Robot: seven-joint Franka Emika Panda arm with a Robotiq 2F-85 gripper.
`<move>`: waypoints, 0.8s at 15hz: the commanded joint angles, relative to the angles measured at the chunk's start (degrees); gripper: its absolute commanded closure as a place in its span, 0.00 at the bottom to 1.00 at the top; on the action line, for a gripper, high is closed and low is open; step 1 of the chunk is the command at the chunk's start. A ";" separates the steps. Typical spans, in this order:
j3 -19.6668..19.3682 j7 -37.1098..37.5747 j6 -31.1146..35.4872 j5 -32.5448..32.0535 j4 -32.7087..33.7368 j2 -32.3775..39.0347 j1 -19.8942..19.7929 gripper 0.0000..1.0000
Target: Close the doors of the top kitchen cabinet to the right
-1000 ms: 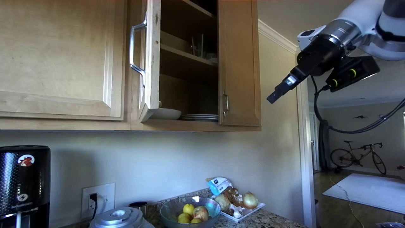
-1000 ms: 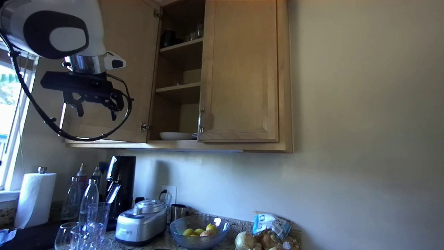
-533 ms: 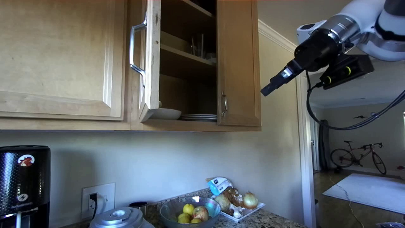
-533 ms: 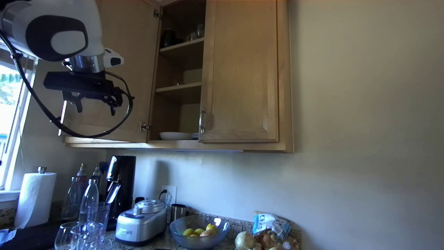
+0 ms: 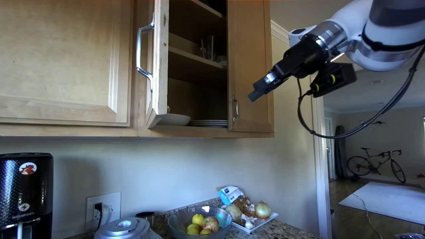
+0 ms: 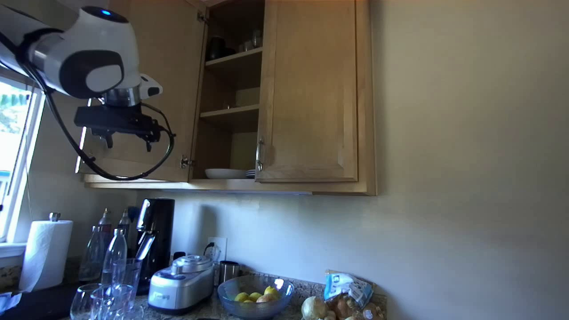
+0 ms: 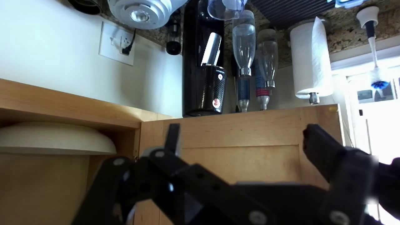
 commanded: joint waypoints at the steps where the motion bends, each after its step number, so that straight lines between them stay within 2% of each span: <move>1: -0.36 0.56 0.93 -0.72 1.25 2.65 1.04 0.00; 3: -0.26 0.46 1.31 -0.55 2.83 5.23 1.04 0.00; 10: -0.28 0.47 1.31 -0.55 3.44 5.15 1.04 0.00; 12: -0.06 0.29 2.00 0.32 3.69 5.93 2.25 0.00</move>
